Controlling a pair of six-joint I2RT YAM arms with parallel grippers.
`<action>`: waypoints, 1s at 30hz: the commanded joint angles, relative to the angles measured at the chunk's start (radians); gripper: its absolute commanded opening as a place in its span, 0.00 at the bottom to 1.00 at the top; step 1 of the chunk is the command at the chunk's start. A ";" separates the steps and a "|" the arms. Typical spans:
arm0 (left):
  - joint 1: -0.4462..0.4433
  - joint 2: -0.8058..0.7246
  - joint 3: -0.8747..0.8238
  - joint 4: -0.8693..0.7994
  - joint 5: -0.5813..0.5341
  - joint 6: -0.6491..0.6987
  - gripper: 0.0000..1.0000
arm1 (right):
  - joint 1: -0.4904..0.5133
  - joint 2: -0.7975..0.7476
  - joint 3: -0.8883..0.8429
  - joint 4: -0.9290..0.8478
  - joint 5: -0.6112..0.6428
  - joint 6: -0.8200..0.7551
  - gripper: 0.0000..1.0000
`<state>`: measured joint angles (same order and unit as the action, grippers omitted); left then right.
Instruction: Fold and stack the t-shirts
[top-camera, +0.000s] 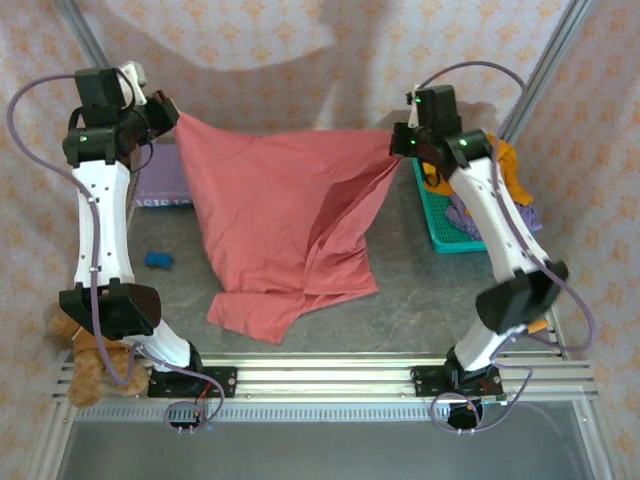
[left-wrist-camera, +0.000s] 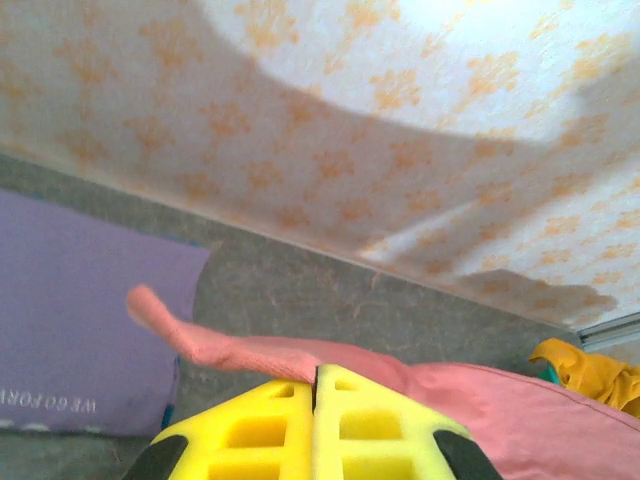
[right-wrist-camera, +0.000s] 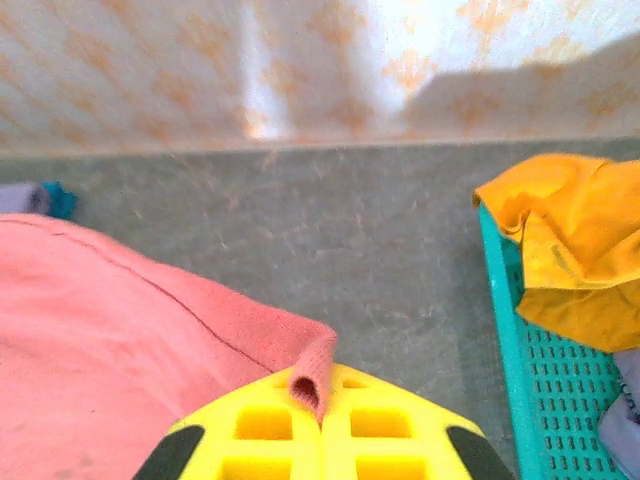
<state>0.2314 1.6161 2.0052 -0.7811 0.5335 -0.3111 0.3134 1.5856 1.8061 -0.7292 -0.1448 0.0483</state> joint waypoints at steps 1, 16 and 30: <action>0.009 -0.045 0.055 -0.045 0.001 0.045 0.00 | 0.003 -0.131 -0.145 0.203 0.004 0.004 0.00; 0.006 -0.361 0.019 0.294 -0.109 -0.087 0.00 | 0.003 -0.590 -0.455 0.825 -0.075 -0.003 0.00; 0.004 -0.386 0.151 0.325 -0.188 -0.060 0.00 | 0.004 -0.701 -0.345 0.725 -0.105 -0.031 0.00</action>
<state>0.2317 1.2407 2.1082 -0.5255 0.3721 -0.3916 0.3134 0.9367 1.4075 -0.0093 -0.2298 0.0357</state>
